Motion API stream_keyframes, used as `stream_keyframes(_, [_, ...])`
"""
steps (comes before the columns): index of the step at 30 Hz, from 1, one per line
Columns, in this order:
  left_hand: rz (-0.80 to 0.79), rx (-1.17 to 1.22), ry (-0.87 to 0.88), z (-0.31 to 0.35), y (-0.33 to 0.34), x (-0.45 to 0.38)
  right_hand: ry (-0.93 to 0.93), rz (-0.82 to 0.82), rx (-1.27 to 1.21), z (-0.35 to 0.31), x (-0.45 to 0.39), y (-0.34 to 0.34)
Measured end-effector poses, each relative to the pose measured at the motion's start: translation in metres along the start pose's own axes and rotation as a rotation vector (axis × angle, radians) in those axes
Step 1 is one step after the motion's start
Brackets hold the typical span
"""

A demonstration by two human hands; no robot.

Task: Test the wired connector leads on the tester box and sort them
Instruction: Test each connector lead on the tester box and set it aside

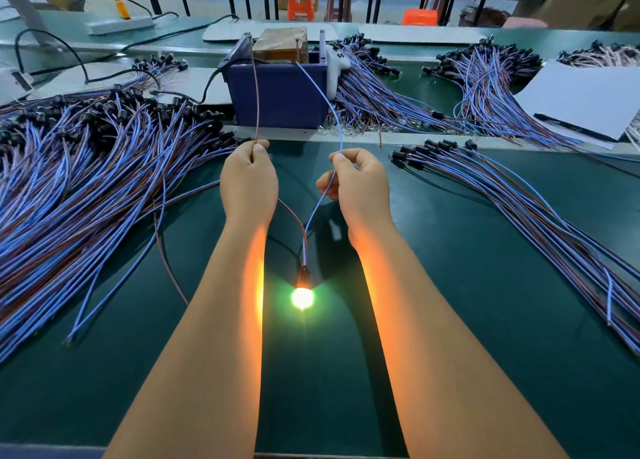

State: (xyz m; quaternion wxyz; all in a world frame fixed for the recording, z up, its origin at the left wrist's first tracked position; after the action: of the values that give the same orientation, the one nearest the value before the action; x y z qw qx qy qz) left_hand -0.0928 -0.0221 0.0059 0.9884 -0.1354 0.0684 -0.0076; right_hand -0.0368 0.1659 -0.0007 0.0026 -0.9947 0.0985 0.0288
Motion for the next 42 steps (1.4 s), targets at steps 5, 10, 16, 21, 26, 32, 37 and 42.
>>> stream_keyframes(5, [-0.004,0.005,-0.006,0.001,0.0,0.002,-0.004,0.001,0.003,-0.001,0.0,-0.001])
stream_keyframes(10, [-0.118,0.028,-0.058,0.001,0.013,0.006,-0.018,-0.024,0.068,-0.004,0.0,0.003])
stream_keyframes(16, [-0.325,0.238,-0.064,0.013,0.041,0.013,-0.04,-0.154,0.273,-0.01,0.001,0.023])
stream_keyframes(21, [-0.339,0.314,-0.029,0.016,0.044,0.015,-0.082,-0.147,0.328,-0.015,0.003,0.025])
stream_keyframes(26, [-0.173,0.42,0.022,0.016,0.021,0.01,-0.056,-0.19,0.517,-0.016,0.005,0.03])
stream_keyframes(32, [-0.293,0.697,0.014,0.023,0.033,0.012,-0.099,0.056,0.82,-0.036,0.014,0.014])
stream_keyframes(37, [-0.64,0.768,-0.029,0.034,0.061,0.021,-0.341,0.179,0.174,-0.058,0.03,-0.009])
stream_keyframes(42, [-0.706,0.183,0.013,0.03,0.086,0.032,-0.309,0.289,0.069,-0.054,0.027,-0.035])
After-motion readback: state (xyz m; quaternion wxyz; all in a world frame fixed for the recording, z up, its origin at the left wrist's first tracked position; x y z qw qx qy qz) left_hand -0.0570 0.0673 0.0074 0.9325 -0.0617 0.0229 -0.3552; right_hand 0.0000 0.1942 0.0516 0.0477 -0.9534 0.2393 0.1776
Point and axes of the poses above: each hand's wrist, its own x-axis away from the middle knuckle, its own y-axis out of the palm, z = x × y, the point moved 10 cm from there along -x, towards the middle knuckle, and after that the axes turned 15 degrees about -z, right-handed, at the moved point
